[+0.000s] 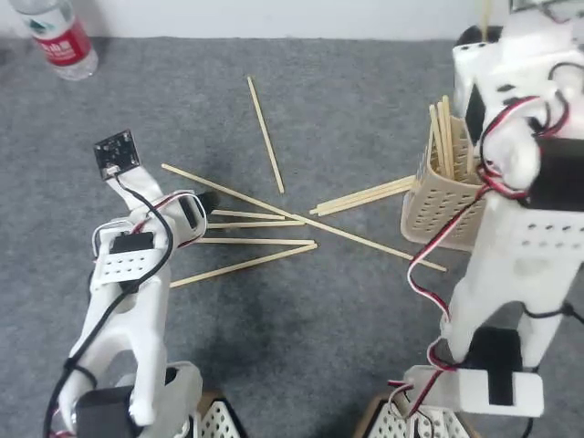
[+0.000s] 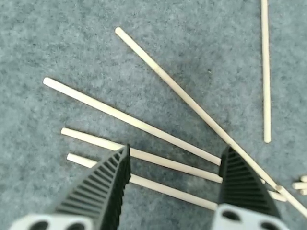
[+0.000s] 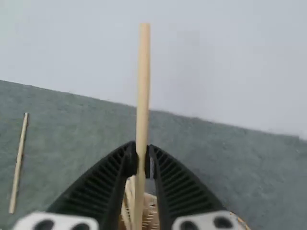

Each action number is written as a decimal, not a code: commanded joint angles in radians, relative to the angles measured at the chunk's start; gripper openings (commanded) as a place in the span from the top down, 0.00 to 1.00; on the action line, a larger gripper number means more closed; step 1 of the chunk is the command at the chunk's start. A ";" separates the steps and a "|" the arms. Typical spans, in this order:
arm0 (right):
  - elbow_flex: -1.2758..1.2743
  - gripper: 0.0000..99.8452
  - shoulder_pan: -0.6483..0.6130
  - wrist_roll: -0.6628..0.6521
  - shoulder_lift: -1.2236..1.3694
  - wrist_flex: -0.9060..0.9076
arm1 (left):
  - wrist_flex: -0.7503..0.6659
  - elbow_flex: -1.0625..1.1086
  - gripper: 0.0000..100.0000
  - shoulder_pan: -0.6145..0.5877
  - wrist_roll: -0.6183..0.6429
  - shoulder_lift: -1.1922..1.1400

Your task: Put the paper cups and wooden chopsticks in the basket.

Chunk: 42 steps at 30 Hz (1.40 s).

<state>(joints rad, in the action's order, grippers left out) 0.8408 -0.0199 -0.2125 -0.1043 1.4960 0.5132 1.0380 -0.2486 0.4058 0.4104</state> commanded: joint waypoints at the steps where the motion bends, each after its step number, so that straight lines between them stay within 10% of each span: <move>1: -0.043 0.99 -0.048 0.044 -0.114 -0.019 | -0.023 -0.004 0.72 0.000 0.006 0.017; 7: -0.265 0.99 -0.108 0.080 -0.334 -0.015 | -0.023 -0.007 0.72 0.002 0.008 0.017; 24: -1.221 0.99 0.058 0.049 -0.639 -0.952 | -0.025 -0.005 0.72 0.002 0.006 0.017; 29: -1.312 0.97 0.096 0.048 -0.641 -0.940 | -0.044 -0.004 0.72 0.002 0.006 0.017; 35: -1.269 0.64 0.085 0.044 -0.642 -0.839 | -0.049 -0.004 0.72 0.003 0.009 0.017; 42: -1.037 0.73 -0.116 -0.080 -0.610 -0.595 | -0.049 -0.002 0.72 0.003 0.009 0.017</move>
<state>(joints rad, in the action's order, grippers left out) -0.3268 -0.0384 -0.2294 -0.7104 0.8040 0.4887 1.0395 -0.2486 0.4058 0.4104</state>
